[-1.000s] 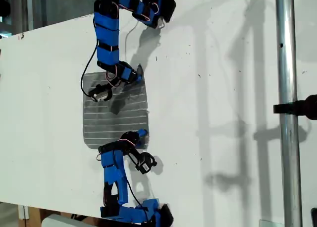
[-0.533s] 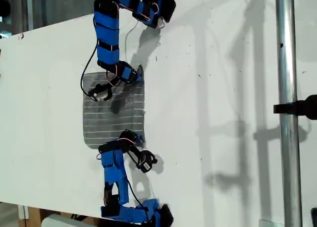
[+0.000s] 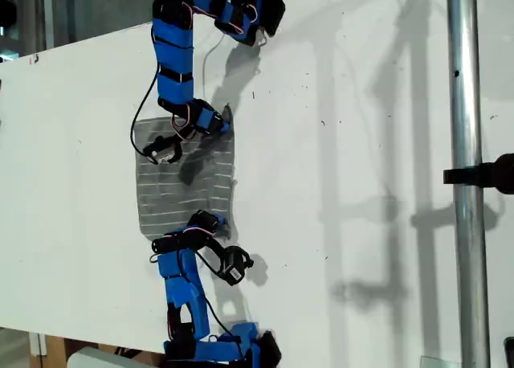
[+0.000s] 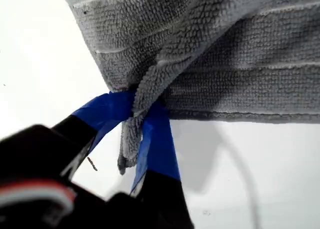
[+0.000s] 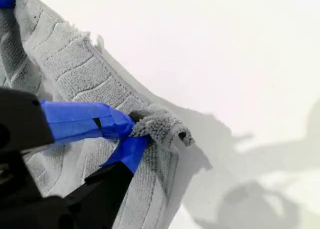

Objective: Grasp corners of a towel and fold twice.

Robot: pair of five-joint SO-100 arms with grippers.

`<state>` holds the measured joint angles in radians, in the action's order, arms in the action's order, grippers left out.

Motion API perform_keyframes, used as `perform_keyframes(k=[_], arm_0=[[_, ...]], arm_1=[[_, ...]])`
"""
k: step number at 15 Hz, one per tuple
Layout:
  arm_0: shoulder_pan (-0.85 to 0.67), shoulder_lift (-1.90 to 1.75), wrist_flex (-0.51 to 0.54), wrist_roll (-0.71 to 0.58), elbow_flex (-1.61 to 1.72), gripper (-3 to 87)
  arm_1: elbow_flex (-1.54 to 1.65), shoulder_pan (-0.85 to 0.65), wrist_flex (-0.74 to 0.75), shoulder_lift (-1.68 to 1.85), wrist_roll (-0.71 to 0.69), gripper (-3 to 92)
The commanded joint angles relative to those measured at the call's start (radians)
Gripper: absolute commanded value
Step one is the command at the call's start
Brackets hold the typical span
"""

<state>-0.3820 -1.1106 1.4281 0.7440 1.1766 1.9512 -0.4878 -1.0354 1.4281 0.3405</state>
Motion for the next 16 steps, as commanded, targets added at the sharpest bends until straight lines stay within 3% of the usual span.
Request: perform_keyframes(k=[1, 3, 6, 9, 12, 14, 16], arm_0=[[0.005, -0.087, 0.031, 0.009, -0.034, -2.4], [0.008, -0.143, 0.06, 0.008, -0.032, -2.4], [0.109, -0.284, 0.052, 0.097, 0.118, -2.4], [0.33, -0.474, -0.054, 0.316, 0.374, -2.4], [0.546, -0.548, -0.176, 0.552, 0.512, -2.4], [0.598, -0.563, -0.187, 0.609, 0.503, -2.4], [0.528, -0.624, -0.176, 0.558, 0.531, -2.4]], arm_1=[[0.003, -0.006, 0.008, 0.035, -0.012, -0.2], [0.037, 0.032, -0.003, 0.084, 0.006, -0.2], [0.112, 0.282, -0.132, 0.282, 0.232, -0.2], [0.064, 0.615, -0.265, 0.469, 0.518, -0.2], [-0.081, 0.85, -0.276, 0.442, 0.686, -0.2], [-0.232, 0.87, -0.328, 0.35, 0.686, -0.2], [-0.238, 0.746, -0.36, 0.33, 0.621, -0.2]])
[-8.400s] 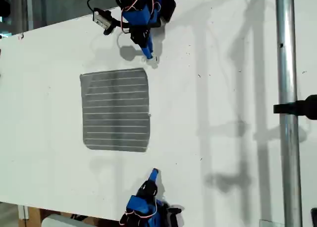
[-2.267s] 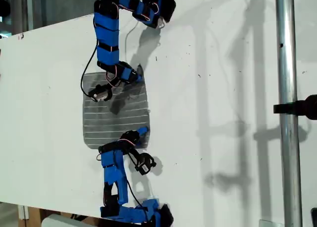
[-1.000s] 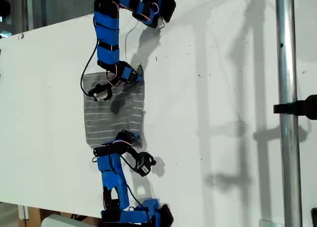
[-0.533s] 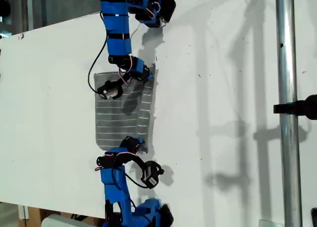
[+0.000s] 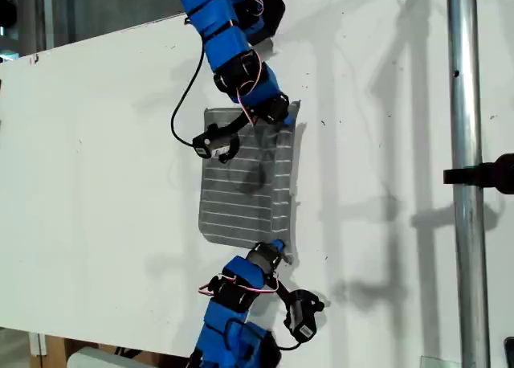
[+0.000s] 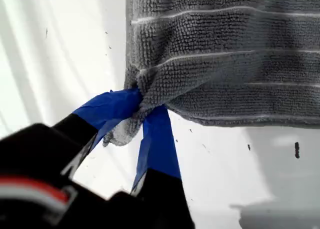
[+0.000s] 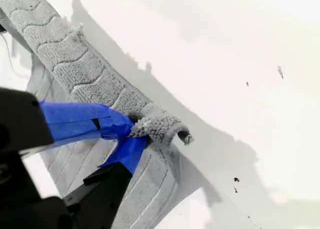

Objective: Grasp corners of a towel and fold twice.

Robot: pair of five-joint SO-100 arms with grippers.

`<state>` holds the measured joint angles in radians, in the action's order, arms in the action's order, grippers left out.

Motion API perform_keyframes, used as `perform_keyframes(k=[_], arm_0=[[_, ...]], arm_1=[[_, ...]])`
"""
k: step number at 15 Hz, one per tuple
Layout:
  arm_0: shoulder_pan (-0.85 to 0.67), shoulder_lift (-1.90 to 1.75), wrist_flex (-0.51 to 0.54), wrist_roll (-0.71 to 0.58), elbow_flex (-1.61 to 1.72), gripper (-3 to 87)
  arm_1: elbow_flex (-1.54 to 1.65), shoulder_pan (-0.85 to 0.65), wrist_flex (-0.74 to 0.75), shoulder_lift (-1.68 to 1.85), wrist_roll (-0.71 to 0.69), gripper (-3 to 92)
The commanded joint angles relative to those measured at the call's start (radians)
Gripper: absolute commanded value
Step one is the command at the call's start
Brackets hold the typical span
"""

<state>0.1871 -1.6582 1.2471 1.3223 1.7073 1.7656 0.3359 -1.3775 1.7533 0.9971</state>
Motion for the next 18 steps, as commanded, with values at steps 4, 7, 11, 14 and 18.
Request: perform_keyframes(k=[4, 7, 11, 14, 18], arm_0=[[-0.474, -0.075, 0.012, -0.359, 0.067, -2.4], [-0.712, 0.063, 0.011, -0.627, -0.107, -2.4], [-0.796, 0.206, 0.141, -0.784, -0.463, -2.4], [-0.792, 0.216, 0.147, -0.772, -0.449, -2.4], [-0.747, 0.259, 0.058, -0.703, -0.275, -2.3]], arm_1=[[0.064, -0.523, 0.02, 0.035, -0.299, -0.2], [0.077, -0.841, 0.075, 0.091, -0.531, -0.2], [-0.06, -0.971, 0.028, 0.193, -0.681, -0.2], [-0.009, -0.943, 0.037, 0.209, -0.693, -0.2], [0.255, -0.782, 0.17, 0.132, -0.535, -0.3]])
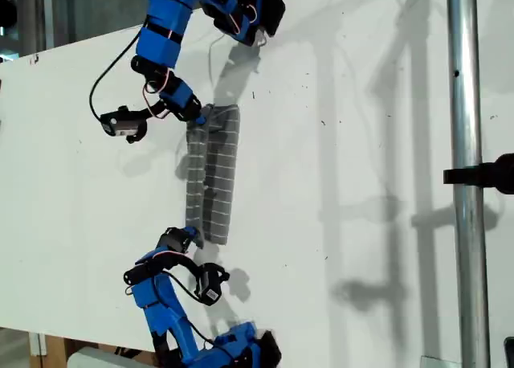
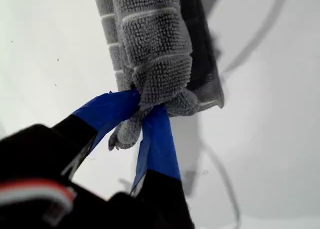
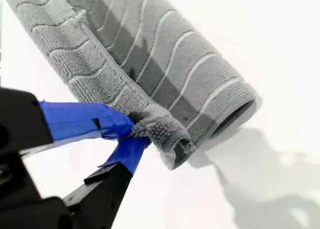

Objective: Grasp corners of a towel and fold twice.

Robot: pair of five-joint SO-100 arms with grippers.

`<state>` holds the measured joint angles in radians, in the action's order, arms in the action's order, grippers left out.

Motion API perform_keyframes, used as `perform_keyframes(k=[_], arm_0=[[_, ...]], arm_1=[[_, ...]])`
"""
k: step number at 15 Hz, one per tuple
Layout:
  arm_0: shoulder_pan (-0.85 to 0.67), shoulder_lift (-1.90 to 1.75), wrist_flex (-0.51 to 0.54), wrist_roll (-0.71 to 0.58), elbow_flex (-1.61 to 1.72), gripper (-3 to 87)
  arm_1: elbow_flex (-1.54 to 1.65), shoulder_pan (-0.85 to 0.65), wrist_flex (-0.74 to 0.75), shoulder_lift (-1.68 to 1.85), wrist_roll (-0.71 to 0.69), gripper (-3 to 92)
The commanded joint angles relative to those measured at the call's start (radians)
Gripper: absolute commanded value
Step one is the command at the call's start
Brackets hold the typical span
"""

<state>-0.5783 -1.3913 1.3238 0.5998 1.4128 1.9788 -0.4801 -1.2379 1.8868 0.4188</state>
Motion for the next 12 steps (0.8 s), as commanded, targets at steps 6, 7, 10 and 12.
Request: perform_keyframes(k=[6, 7, 10, 12], arm_0=[[0.123, 0.064, -0.095, 0.127, 0.084, -2.3], [0.126, 0.094, -0.107, 0.143, 0.091, -2.3], [0.097, 0.184, -0.118, 0.155, 0.063, 1.5], [0.069, 0.13, -0.095, 0.156, 0.069, 6.8]], arm_1=[[0.152, 0.167, 0.077, -0.115, 0.202, -0.3], [0.163, 0.161, 0.091, -0.137, 0.212, -0.3], [0.169, 0.06, 0.144, -0.207, 0.178, -0.3], [0.15, 0.003, 0.149, -0.207, 0.132, -0.3]])
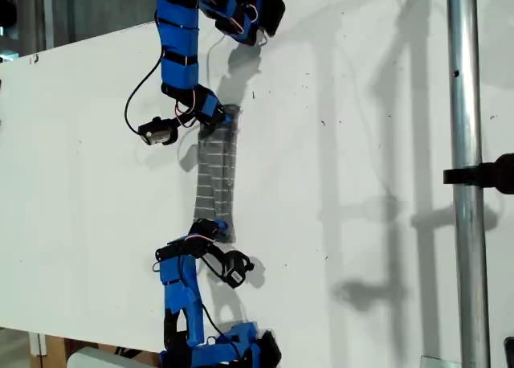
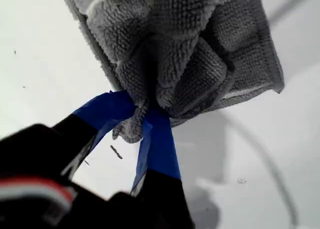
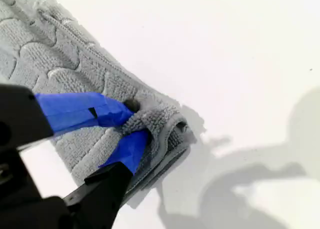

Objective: Grasp corners of a towel and fold twice.

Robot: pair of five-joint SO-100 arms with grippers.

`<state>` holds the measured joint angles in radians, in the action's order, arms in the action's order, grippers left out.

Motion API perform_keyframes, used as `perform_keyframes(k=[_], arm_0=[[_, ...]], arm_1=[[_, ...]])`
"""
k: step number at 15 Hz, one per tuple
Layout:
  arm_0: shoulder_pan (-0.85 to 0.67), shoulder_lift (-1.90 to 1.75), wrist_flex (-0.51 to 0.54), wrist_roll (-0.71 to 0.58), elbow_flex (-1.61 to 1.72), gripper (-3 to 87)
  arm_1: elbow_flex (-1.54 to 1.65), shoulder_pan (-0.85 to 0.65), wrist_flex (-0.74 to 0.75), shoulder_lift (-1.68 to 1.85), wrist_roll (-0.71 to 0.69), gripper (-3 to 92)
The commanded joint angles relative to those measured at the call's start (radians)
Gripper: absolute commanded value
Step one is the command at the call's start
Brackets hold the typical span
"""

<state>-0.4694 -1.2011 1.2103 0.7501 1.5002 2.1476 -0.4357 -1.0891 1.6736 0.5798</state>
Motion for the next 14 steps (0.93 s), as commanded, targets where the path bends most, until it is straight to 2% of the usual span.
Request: perform_keyframes(k=[1, 3, 4, 6, 8, 10, 14], arm_0=[[-0.058, -0.095, 0.023, -0.003, -0.005, 8.0], [-0.094, -0.107, 0.046, -0.02, 0.002, 12.8], [-0.101, -0.114, 0.084, -0.006, 0.005, 15.2], [-0.098, -0.27, 0.123, 0.023, 0.078, 18.2], [-0.069, -0.598, 0.15, 0.034, 0.199, 20.1], [-0.023, -0.977, 0.132, 0.075, 0.416, 18.3], [0.138, -1.723, 0.121, 0.25, 0.922, 10.8]], arm_1=[[-0.028, -0.066, 0.005, -0.003, -0.054, -0.3], [-0.046, -0.091, 0.008, -0.037, -0.072, 1.9], [-0.048, -0.092, -0.003, -0.031, -0.066, 17.2], [-0.083, -0.084, -0.129, 0.095, -0.012, 26.2], [-0.13, -0.086, -0.311, 0.337, 0.052, 28.1], [-0.094, -0.1, -0.439, 0.583, 0.207, 29.6], [0.173, -0.008, -0.512, 0.971, 0.595, 30.7]])
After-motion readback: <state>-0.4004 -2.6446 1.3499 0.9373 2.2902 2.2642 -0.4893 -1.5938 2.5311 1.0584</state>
